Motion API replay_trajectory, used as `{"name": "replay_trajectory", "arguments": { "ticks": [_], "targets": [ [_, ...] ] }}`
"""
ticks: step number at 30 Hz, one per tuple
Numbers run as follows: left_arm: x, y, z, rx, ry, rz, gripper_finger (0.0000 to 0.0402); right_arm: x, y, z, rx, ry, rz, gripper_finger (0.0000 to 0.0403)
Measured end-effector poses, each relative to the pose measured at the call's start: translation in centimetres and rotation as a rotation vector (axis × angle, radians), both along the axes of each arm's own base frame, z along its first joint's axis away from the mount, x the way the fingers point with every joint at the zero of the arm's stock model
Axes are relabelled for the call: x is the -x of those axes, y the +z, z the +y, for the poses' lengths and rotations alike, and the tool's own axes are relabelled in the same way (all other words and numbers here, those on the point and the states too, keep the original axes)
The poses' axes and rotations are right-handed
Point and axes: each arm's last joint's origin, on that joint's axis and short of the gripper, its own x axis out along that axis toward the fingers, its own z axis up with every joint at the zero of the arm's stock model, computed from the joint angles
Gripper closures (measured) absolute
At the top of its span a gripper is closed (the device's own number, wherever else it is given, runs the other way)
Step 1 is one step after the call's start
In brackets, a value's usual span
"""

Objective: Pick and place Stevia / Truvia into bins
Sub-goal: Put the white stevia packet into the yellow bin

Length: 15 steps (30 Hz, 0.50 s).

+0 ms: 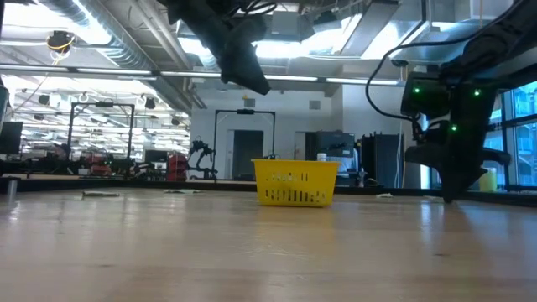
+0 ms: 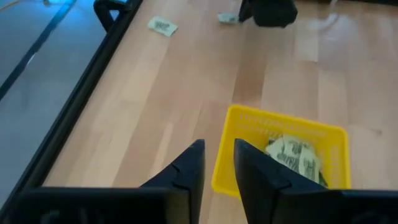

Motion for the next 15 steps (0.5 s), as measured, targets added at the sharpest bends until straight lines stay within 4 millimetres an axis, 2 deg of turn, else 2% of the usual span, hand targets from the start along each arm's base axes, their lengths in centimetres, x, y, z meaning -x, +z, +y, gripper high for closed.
{"name": "replay_trajectory", "arguments": {
  "ticks": [2, 6, 10, 15],
  "targets": [
    [0.4, 0.2, 0.0, 0.005, 0.005, 0.015, 0.0329, -0.3, 0.4, -0.1, -0.004, 0.027, 0.0, 0.0396],
    [1.8, 0.6, 0.3, 0.02, 0.028, 0.066, 0.0344, -1.2, 1.6, -0.4, -0.028, 0.051, -0.021, 0.0394],
    [3.5, 1.3, 0.3, 0.039, 0.05, 0.113, 0.0353, -3.3, 4.3, -1.1, -0.005, 0.125, -0.119, 0.04],
    [5.6, 1.1, -0.1, 0.062, 0.09, 0.113, 0.0351, -6.6, 8.9, -1.3, 0.066, 0.263, -0.289, 0.0398]
  ]
}}
